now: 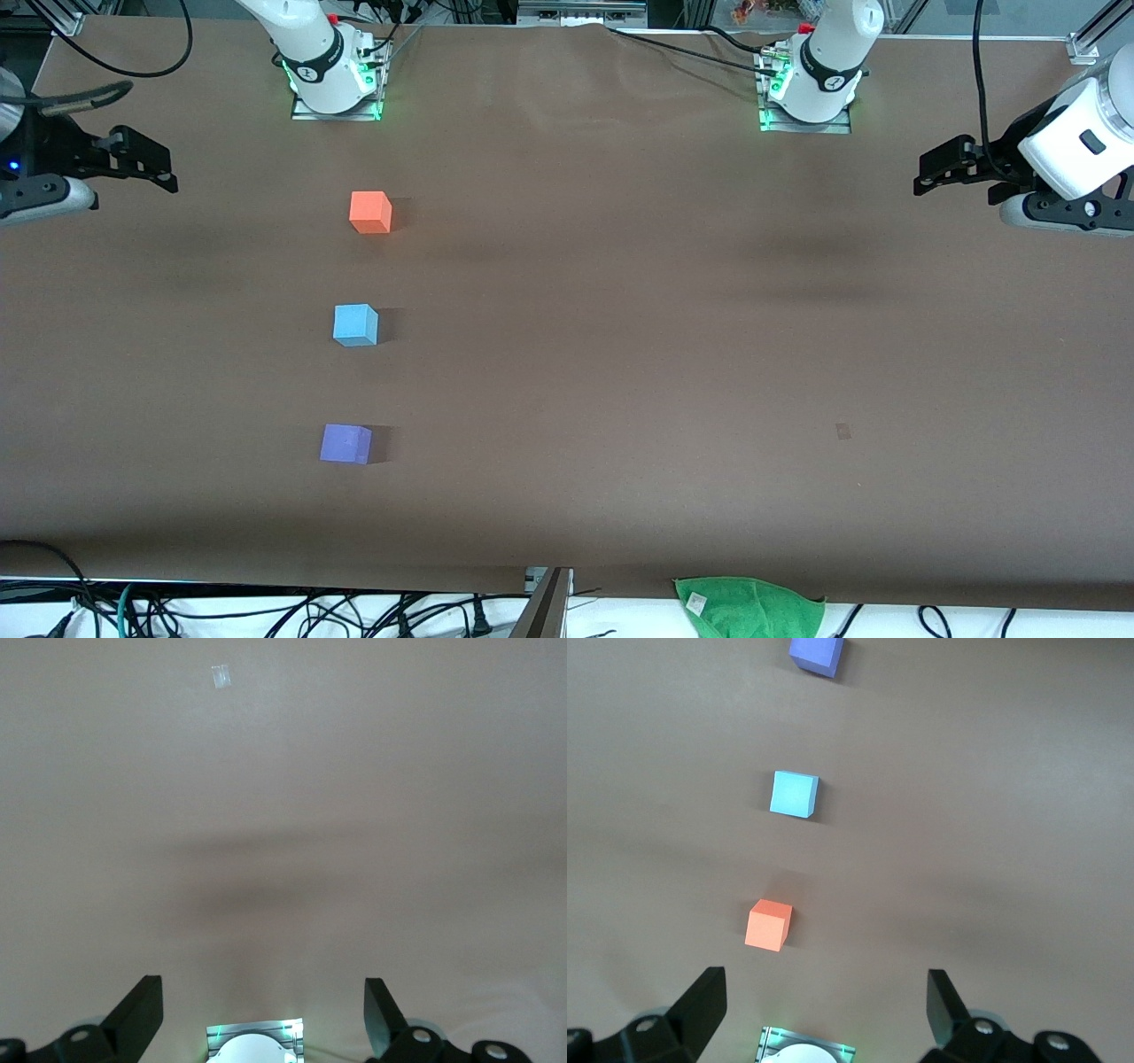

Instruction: Place blue block between orange and purple blocks

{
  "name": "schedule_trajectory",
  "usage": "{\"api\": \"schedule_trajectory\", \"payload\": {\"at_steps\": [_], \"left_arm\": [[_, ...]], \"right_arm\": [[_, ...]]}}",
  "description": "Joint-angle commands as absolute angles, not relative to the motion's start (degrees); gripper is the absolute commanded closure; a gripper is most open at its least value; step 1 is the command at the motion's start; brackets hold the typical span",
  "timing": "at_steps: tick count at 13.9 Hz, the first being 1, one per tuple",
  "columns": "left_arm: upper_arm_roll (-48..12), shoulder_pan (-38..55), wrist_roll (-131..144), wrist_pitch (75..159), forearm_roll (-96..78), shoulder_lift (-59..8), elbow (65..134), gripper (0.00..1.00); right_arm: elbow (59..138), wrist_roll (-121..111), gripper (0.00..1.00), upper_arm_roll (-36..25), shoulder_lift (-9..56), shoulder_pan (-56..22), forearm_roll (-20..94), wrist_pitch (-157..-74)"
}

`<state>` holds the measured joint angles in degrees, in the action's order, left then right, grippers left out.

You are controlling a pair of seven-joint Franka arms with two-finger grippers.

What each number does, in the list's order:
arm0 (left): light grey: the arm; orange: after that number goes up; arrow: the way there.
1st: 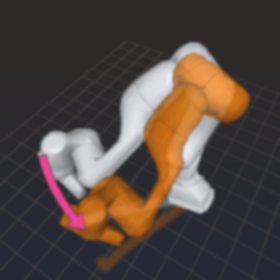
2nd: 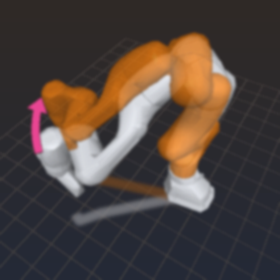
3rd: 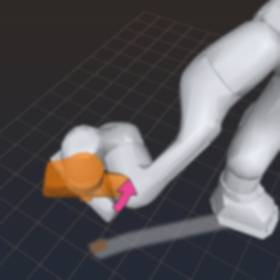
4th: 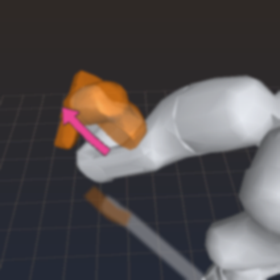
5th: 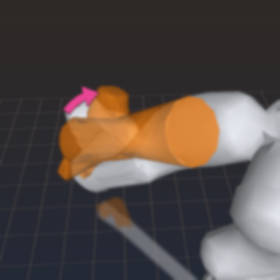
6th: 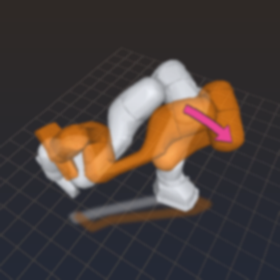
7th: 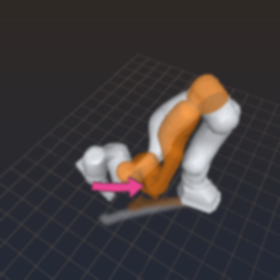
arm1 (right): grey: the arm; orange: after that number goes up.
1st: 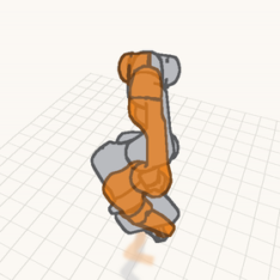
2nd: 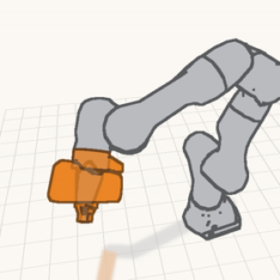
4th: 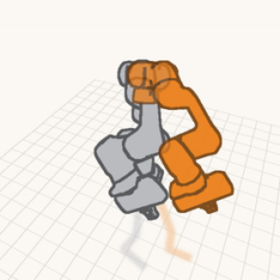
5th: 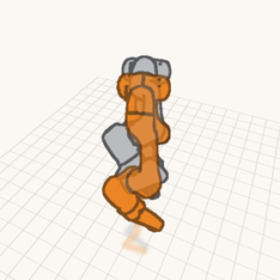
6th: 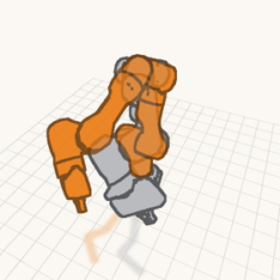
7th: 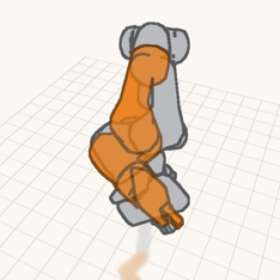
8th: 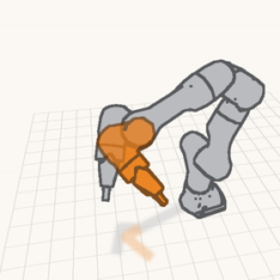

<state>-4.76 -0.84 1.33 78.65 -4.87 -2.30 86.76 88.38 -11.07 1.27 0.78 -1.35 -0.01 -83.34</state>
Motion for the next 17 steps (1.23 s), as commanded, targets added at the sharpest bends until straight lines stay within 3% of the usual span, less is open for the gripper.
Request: {"api": "schedule_trajectory", "payload": {"at_steps": [1, 17], "left_arm": [[-4.8, -0.8, 0.6, 78.4, -3.9, -2.3, 86.0, 0.00], [-4.7, -0.8, 0.7, 78.5, -4.0, -2.3, 86.0, 0.00]], "right_arm": [[91.8, -10.9, 0.00, 3.2, -1.1, -0.3, -1.1, -84.5], [90.8, -2.9, 0.00, 3.9, 0.2, -0.4, -2.5, -82.4]]}}
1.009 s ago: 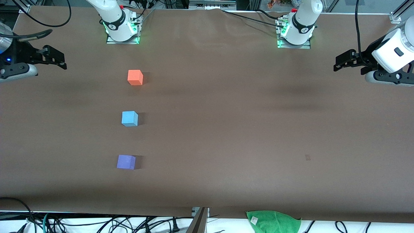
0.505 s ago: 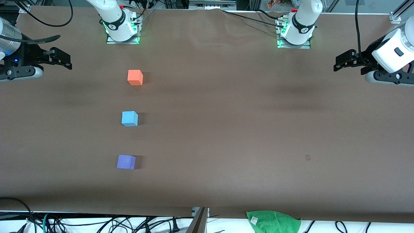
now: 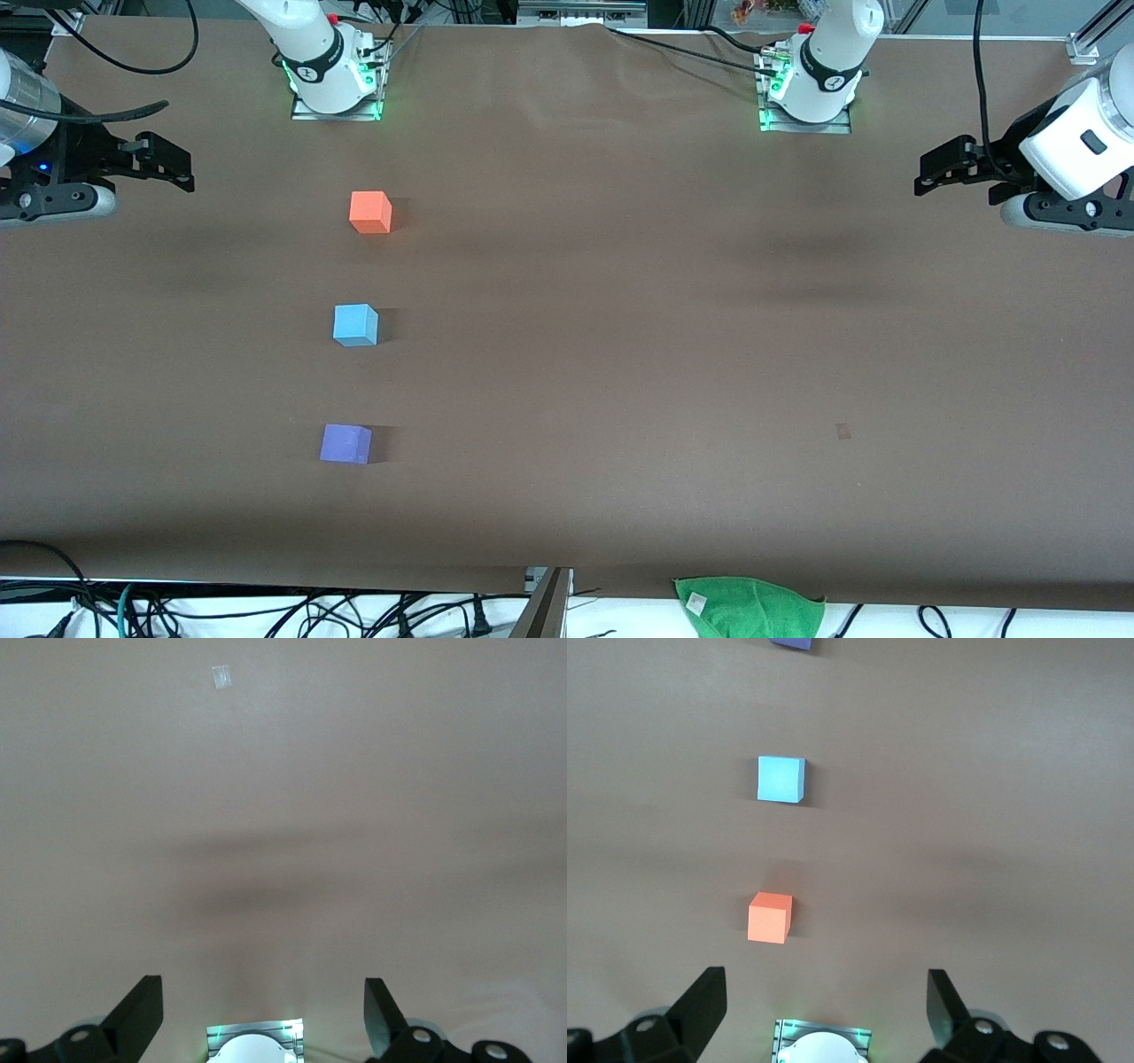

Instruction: Place blue block between orange and purple blocks

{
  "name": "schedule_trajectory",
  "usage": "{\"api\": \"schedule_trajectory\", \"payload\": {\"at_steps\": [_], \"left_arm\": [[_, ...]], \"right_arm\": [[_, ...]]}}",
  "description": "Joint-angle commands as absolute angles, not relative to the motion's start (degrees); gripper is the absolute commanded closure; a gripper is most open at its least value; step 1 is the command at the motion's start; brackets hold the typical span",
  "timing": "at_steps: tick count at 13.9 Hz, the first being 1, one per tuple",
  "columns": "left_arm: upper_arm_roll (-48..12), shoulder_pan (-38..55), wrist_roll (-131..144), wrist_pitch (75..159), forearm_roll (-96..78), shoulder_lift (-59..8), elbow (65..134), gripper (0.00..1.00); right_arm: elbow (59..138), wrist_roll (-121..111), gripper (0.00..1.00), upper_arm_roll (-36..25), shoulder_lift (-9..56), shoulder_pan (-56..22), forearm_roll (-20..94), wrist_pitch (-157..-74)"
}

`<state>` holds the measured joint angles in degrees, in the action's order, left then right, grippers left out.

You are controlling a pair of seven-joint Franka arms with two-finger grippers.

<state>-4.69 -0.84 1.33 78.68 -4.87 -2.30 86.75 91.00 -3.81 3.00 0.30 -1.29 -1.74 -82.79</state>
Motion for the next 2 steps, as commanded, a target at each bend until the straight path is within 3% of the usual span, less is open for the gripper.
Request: {"api": "schedule_trajectory", "payload": {"at_steps": [1, 2], "left_arm": [[-4.7, -0.8, 0.7, 78.5, -4.0, -2.3, 86.0, 0.00], [-4.7, -0.8, 0.6, 78.5, -4.0, -2.3, 86.0, 0.00]], "right_arm": [[90.7, -3.0, 0.00, 3.9, 0.1, -0.4, -2.5, -82.4], [90.7, -3.0, 0.00, 3.9, 0.2, -0.4, -2.5, -82.4]]}}
